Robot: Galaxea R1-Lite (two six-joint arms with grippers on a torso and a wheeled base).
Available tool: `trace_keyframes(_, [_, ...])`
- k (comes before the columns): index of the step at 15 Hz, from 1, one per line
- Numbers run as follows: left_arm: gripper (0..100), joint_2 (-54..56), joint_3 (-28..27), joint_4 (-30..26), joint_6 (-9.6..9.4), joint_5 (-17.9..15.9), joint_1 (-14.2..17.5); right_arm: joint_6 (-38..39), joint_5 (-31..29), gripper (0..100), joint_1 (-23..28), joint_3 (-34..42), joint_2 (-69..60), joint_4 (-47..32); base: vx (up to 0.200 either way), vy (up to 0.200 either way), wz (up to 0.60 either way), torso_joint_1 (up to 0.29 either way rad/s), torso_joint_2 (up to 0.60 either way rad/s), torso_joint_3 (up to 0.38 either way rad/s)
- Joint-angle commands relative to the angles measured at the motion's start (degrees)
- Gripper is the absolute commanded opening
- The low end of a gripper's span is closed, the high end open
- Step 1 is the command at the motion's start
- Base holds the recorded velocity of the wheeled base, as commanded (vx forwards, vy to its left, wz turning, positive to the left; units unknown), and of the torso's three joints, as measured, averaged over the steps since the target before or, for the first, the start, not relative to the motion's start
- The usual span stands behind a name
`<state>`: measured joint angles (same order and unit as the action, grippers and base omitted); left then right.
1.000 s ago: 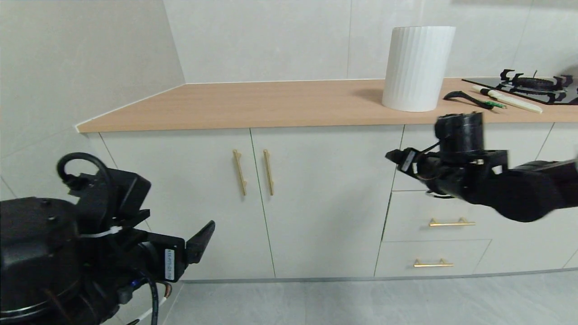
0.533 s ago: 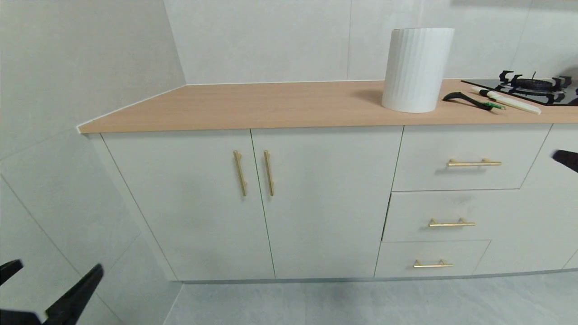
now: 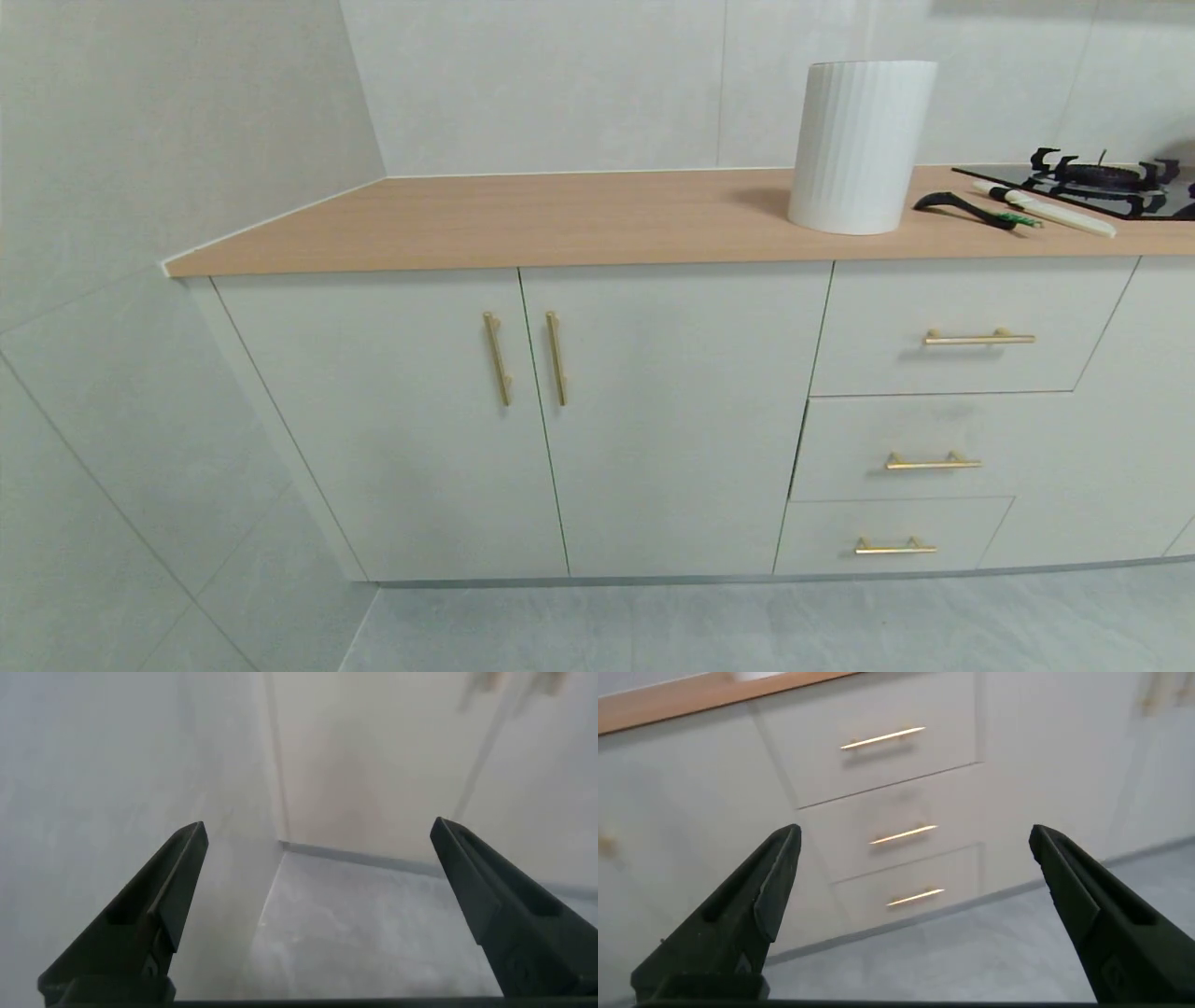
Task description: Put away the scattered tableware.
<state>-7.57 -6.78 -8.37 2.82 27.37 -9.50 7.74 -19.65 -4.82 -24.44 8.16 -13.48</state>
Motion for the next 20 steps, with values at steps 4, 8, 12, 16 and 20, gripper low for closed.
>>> trace_keyframes(4, [100,3.44,4.05,4.07,6.50,1.02,8.62,2.72,-1.71,100,5.17,10.29,-8.07,-0.23,0.000,0.000,0.00,0.000,0.00,0.000])
trace_keyframes(8, [100,7.57,4.40,4.95,1.67,-7.77,9.41,1.49,-1.00,100,5.17,16.62,-8.07,7.15,0.000,0.000,0.00,0.000,0.00,0.000])
trace_keyframes(12, [100,7.57,6.78,10.57,-7.56,-26.14,9.41,-7.74,7.26,100,5.08,24.44,-8.07,16.12,0.000,0.000,0.00,0.000,0.00,0.000])
trace_keyframes(16, [100,7.57,6.78,7.85,-3.52,-28.60,9.41,-10.47,18.86,100,4.82,24.35,-8.07,12.96,0.000,0.000,0.00,0.000,0.00,0.000])
trace_keyframes(20, [100,7.57,6.78,8.02,-3.08,-28.51,9.41,-10.64,18.51,100,4.82,24.44,-8.07,13.48,0.000,0.000,0.00,0.000,0.00,0.000])
